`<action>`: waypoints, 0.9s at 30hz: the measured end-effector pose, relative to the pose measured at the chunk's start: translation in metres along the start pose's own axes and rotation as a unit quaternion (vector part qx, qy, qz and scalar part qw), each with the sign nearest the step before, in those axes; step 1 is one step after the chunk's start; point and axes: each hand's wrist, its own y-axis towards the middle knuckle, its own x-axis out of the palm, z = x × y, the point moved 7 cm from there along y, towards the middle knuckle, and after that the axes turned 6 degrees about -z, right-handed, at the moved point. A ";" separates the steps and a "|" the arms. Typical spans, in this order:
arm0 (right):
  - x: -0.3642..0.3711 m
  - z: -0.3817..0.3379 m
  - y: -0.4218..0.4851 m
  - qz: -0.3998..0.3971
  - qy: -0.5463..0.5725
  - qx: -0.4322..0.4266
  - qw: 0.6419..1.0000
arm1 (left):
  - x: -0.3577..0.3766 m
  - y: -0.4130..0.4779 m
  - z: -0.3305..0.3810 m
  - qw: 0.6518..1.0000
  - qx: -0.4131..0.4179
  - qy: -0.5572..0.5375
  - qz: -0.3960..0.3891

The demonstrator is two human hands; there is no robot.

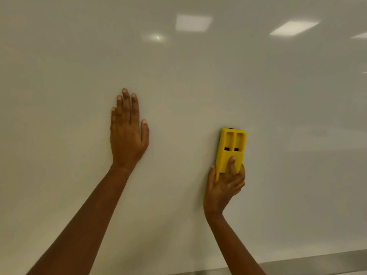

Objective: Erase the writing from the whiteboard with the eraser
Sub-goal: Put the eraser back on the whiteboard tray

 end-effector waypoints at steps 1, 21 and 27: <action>0.004 -0.005 -0.006 -0.015 -0.001 -0.019 1.000 | -0.001 -0.002 0.000 1.000 0.014 -0.006 -0.009; 0.063 -0.065 -0.183 -0.461 -0.011 -0.366 0.808 | -0.030 -0.182 -0.082 0.904 0.243 0.006 -0.353; 0.069 -0.067 -0.219 -0.500 -0.016 -0.381 0.777 | -0.028 -0.231 -0.107 0.885 0.239 -0.006 -0.401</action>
